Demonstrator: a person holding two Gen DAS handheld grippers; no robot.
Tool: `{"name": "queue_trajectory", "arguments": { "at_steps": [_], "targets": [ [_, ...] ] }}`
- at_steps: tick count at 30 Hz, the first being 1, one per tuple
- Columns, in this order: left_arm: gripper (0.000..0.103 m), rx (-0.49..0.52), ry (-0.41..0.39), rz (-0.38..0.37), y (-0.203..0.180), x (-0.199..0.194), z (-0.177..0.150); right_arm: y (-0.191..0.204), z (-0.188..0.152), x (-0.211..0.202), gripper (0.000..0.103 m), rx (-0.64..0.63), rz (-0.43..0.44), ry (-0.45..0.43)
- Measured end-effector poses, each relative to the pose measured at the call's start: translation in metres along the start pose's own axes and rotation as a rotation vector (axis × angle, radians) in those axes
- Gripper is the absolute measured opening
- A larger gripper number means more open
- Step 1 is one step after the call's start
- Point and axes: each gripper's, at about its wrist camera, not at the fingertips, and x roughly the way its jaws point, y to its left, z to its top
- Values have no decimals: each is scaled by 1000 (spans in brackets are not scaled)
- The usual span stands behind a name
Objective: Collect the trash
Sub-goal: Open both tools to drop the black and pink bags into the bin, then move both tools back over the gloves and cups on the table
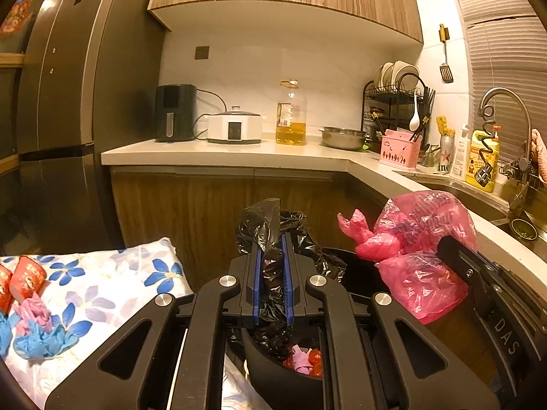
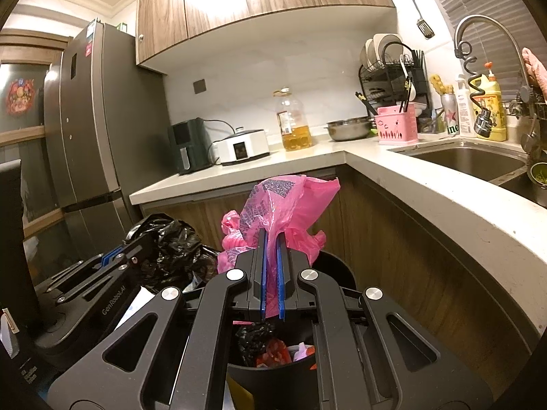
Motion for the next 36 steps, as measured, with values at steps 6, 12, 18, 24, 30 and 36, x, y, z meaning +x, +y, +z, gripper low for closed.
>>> {"name": "queue_trajectory", "arguments": {
  "at_steps": [6,12,18,24,30,36],
  "targets": [
    [11,0,20,-19,1,10,-2,0,0,11,5,-3,6,13],
    [11,3,30,-36,0,18,-3,-1,0,19,6,6,15,21],
    [14,16,37,-52,-3,22,-3,-2,1,27,7,13,22,29],
    [40,40,50,-58,-3,26,-8,-11,0,34,30,61,33,55],
    [55,18,64,-37,6,27,-14,-16,-2,33,43,81,8,61],
    [78,9,48,12,16,19,-18,-12,-3,24,63,55,-24,48]
  ]
}}
